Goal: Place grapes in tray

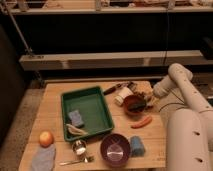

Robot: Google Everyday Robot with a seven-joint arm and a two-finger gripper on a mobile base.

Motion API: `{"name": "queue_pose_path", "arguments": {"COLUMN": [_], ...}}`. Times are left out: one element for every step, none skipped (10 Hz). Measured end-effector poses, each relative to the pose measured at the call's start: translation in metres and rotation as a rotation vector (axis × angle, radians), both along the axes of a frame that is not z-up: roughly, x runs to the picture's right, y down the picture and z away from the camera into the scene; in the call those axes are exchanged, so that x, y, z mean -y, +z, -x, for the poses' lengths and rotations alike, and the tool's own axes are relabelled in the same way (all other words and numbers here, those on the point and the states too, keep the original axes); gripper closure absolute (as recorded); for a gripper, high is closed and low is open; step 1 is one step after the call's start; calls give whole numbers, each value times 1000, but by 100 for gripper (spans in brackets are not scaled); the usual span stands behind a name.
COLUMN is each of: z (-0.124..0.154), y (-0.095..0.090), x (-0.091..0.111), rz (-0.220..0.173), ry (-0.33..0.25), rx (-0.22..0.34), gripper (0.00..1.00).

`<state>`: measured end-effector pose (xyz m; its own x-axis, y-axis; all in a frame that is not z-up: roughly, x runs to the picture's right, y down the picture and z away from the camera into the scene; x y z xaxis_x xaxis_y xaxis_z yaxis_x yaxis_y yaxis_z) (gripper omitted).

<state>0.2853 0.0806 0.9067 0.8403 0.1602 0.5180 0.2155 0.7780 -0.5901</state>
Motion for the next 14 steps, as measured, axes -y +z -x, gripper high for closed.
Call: {"name": "queue_pose_path", "arguments": {"z": [0,0,2,3,4,7,9,11,13,15,18,20,22,27], "y": [-5,-12,-20,-28,-38,-57,-74,-89,-109,-129,-145,-154,-166,-170], "x": [4,11,17,23,30,43,56,67,80,92,102,107,113,115], "rz": [-9,-25,-41,-62,-85,-118,-151,-180,-220,-264,-305,-332,-366,-386], "ry": [-9,-21,-31,-40,-48,-58,-64,-69,-79,-91,-98,-101,-102,-99], "rx": [0,0,2,5,10,20,29,37,45,56,70,80,96,119], "gripper": [100,100,100,100,100,100,100,100,100,100,100,100,100,100]}}
